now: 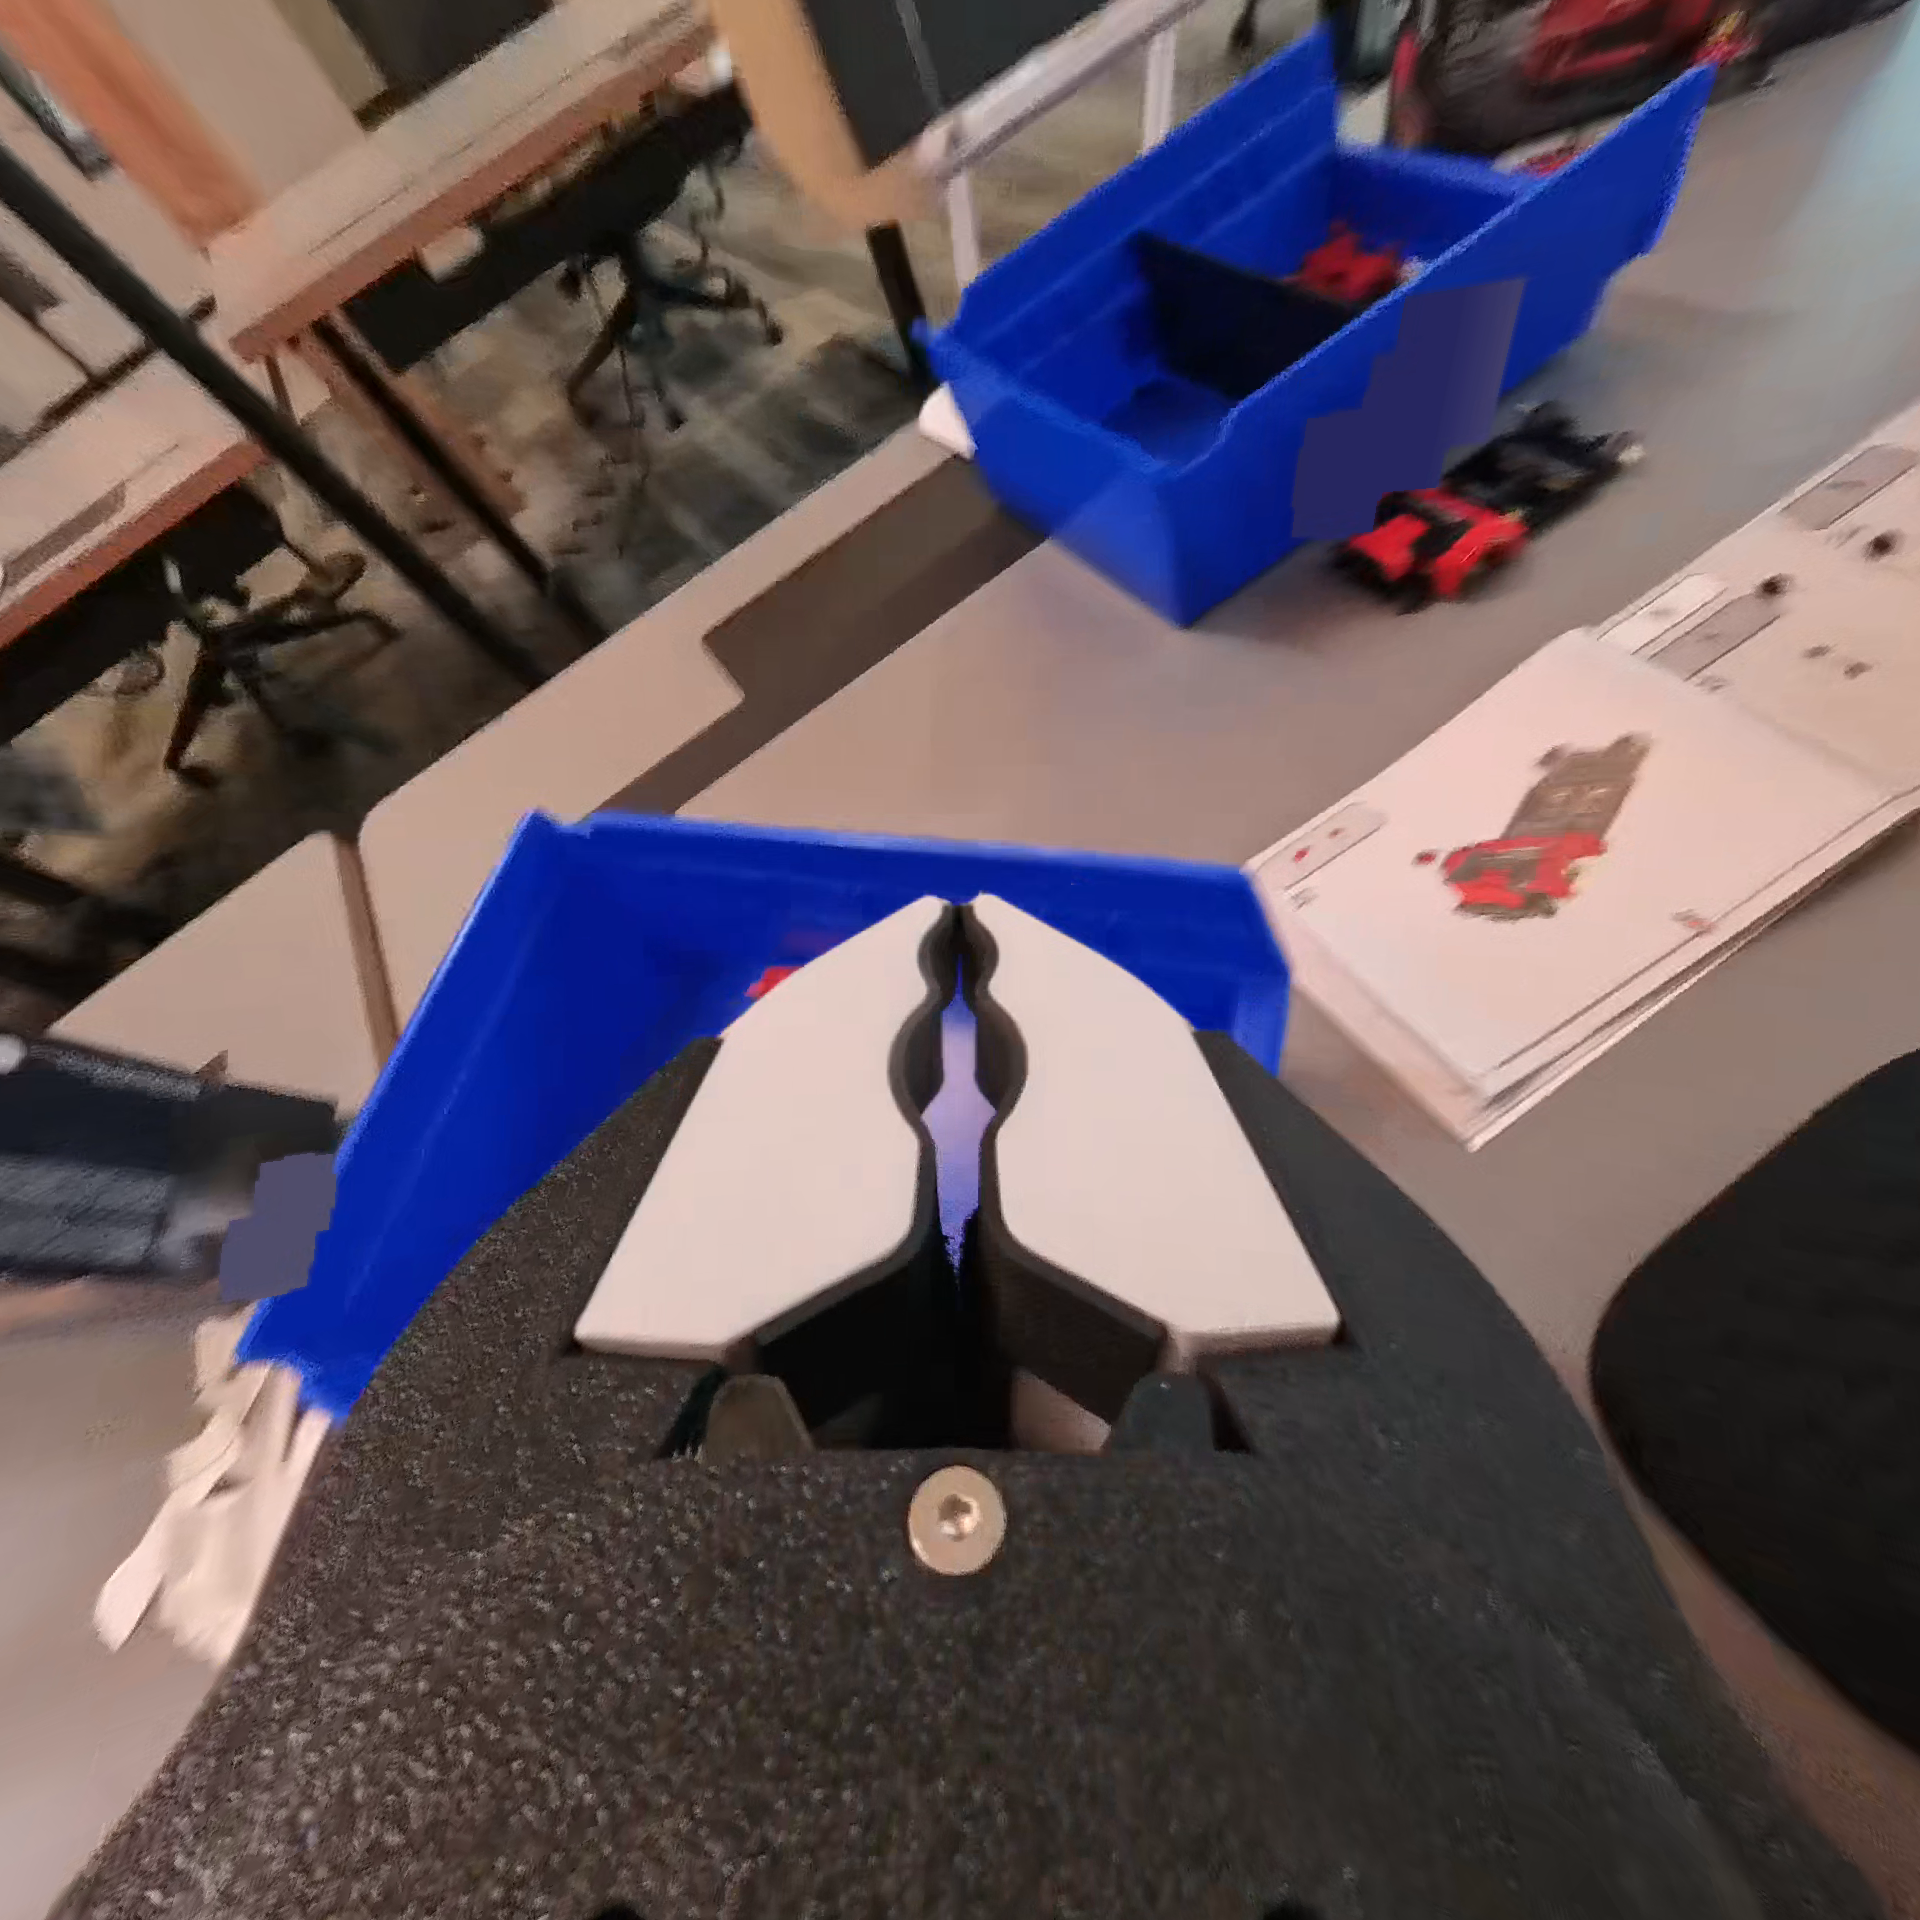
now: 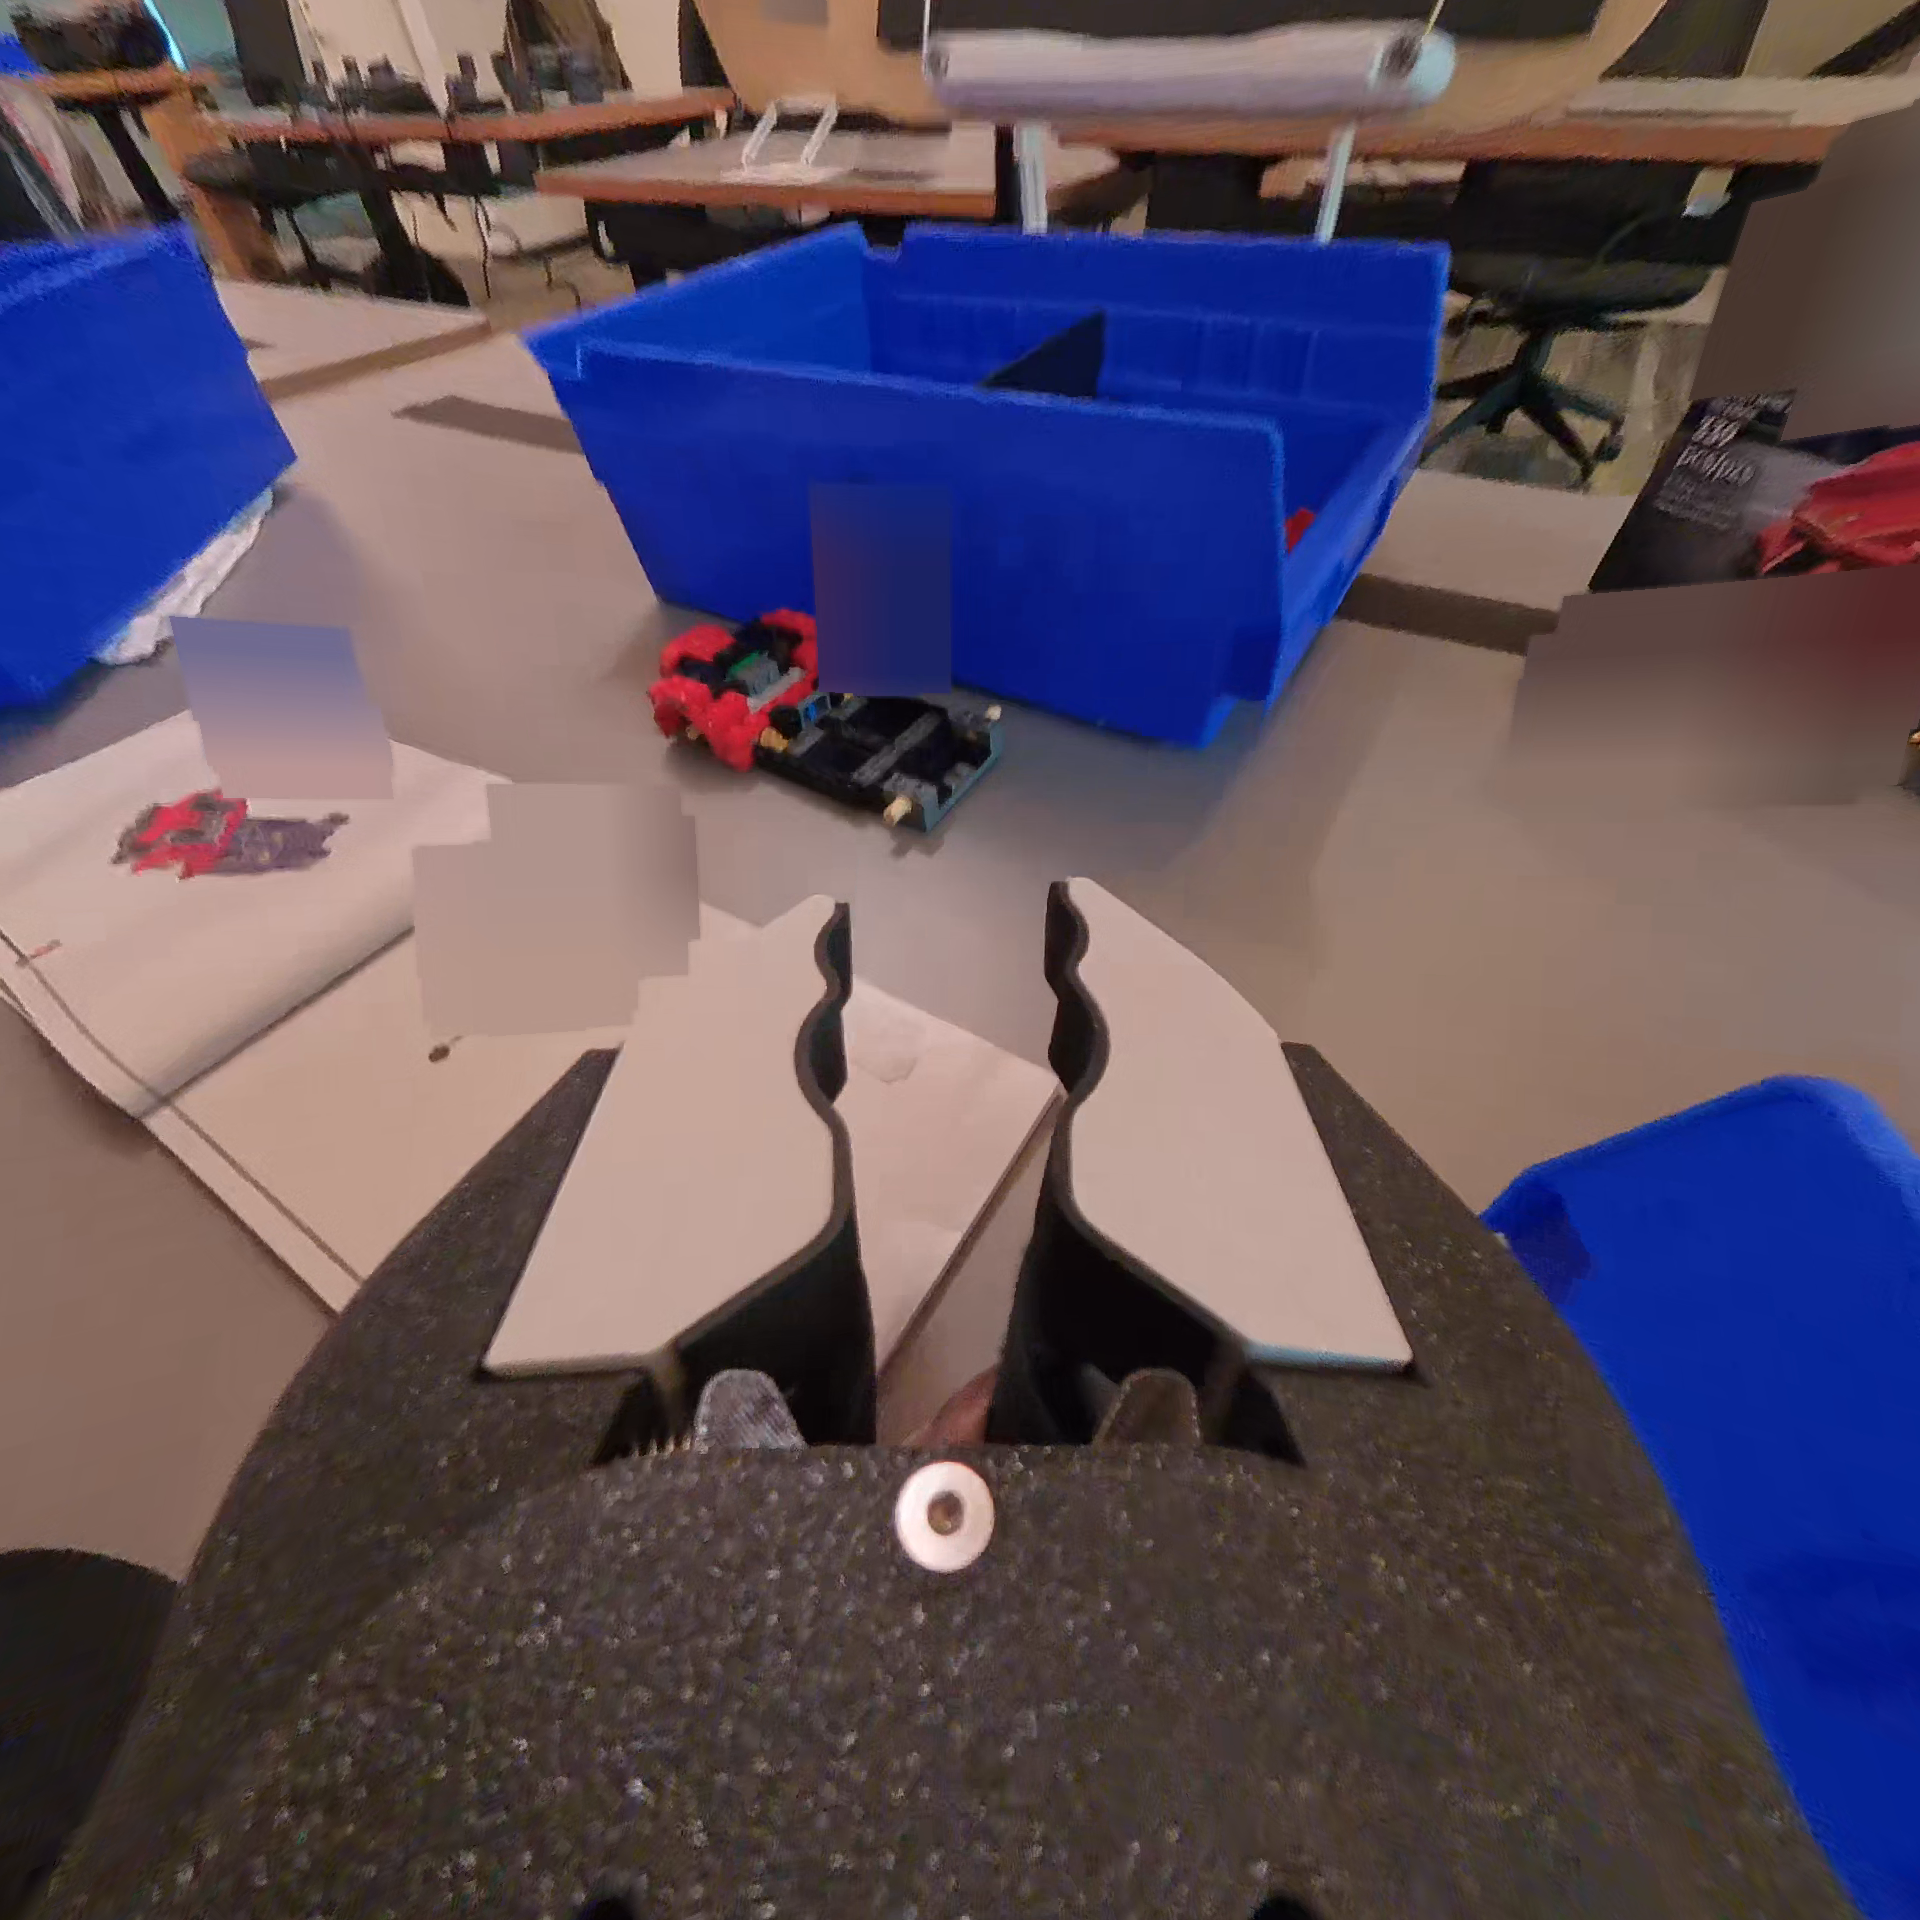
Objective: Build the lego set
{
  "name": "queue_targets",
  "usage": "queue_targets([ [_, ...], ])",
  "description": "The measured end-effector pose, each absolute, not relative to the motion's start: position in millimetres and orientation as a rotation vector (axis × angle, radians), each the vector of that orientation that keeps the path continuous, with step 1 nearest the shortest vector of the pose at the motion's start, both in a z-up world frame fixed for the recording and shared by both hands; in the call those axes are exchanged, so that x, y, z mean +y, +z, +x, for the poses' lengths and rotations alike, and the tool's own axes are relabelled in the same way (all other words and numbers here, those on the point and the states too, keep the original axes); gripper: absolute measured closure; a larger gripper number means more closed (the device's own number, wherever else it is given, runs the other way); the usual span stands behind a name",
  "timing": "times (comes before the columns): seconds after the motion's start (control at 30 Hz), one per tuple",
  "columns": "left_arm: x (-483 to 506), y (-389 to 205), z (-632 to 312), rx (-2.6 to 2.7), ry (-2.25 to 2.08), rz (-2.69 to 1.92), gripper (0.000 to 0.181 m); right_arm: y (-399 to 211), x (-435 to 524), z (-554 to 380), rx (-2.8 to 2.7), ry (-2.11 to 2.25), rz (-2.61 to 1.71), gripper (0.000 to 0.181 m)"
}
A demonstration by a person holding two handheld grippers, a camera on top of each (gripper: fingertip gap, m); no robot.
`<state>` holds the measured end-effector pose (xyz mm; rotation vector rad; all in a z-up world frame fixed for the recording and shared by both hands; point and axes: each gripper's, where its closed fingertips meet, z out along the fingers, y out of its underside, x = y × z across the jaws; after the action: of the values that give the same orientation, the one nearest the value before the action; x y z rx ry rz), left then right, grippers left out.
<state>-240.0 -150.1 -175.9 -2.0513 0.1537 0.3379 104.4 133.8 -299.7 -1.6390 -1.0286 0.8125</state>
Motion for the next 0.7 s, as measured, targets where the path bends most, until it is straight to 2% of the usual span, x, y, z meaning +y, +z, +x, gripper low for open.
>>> queue_targets([
  [0.1,-164.6,-182.2,-277.9,0.081,0.355,-2.163,0.173,-315.0,131.4,100.8,-1.116,0.759,-1.671,0.145],
  [0.17,-169.9,-185.2,-297.6,0.040,0.323,-2.219,0.151,-319.0,132.7,98.7,-1.146,0.728,-1.672,0.145],
  [0.27,-180.3,-196.5,-327.2,-0.024,0.317,-2.353,0.134,-324.3,132.0,97.3,-1.171,0.721,-1.690,0.145],
  [0.4,-183.5,-211.7,-350.6,-0.029,0.279,-2.458,0.137,-326.1,132.7,98.6,-1.171,0.703,-1.701,0.145],
  [0.53,-181.6,-234.0,-345.5,-0.071,0.035,-2.581,0.123,-328.4,132.7,99.1,-1.181,0.688,-1.711,0.145],
  [0.7,-175.2,-243.2,-358.4,-0.121,0.029,-2.576,0.132,-333.5,130.8,97.5,-1.233,0.641,-1.705,0.145],
])
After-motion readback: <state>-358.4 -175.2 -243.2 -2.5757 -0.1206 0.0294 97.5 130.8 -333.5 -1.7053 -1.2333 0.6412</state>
